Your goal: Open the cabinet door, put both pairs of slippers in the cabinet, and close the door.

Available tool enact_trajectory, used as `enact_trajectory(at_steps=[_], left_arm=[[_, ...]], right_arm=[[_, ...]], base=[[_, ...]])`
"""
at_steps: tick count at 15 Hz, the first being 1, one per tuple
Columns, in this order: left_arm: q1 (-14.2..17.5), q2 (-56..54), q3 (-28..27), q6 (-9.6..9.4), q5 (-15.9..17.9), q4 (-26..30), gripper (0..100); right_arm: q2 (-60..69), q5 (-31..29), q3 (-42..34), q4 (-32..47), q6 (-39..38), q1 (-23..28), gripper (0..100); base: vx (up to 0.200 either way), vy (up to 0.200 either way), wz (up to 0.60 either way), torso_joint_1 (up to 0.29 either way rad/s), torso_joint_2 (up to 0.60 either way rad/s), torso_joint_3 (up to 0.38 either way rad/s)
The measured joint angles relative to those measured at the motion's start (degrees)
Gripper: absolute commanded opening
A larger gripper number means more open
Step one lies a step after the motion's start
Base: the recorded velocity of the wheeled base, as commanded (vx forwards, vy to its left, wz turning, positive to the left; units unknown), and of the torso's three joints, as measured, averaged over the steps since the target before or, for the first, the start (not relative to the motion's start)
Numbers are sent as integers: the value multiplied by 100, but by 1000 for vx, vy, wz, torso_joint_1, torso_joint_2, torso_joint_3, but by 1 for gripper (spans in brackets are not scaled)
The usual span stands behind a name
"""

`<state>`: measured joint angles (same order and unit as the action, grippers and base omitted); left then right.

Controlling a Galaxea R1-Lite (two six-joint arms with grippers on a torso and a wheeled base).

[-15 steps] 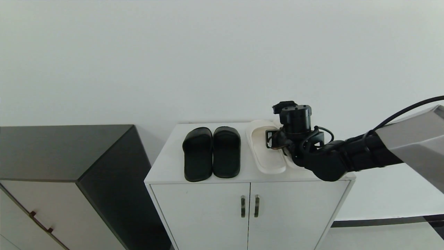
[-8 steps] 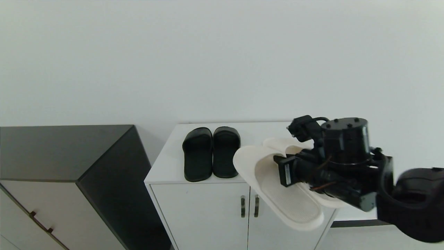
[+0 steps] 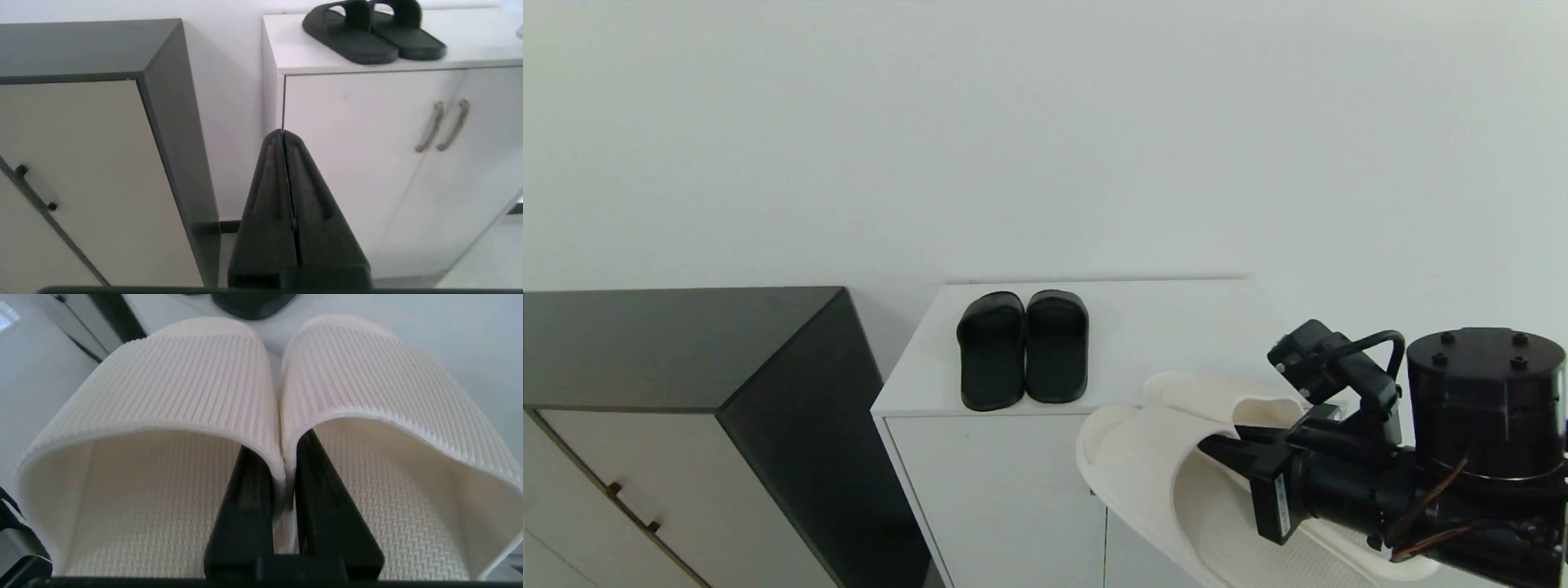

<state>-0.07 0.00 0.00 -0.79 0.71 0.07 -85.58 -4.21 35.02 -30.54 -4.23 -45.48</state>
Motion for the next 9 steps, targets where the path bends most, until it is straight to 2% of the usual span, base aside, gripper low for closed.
enact_trajectory(at_steps=[1,4,8,9], left_arm=[[0,0,0,0,0,-2,0],[-2,0,0,37,-6,-7,0],[-4,0,0,41,-9,-7,0],[0,0,0,35,-9,-7,0]], right_arm=[[55,82,-22,-11,2,-5,0],[206,378,-105,13,16,1,0],[335,452,-173,20,223,1,0],[347,464,-193,7,223,-2,0]], base=[[-200,0,0,-12,-2,7],[0,0,0,0,0,0],[0,0,0,0,0,0],[0,-200,0,2,-2,7]])
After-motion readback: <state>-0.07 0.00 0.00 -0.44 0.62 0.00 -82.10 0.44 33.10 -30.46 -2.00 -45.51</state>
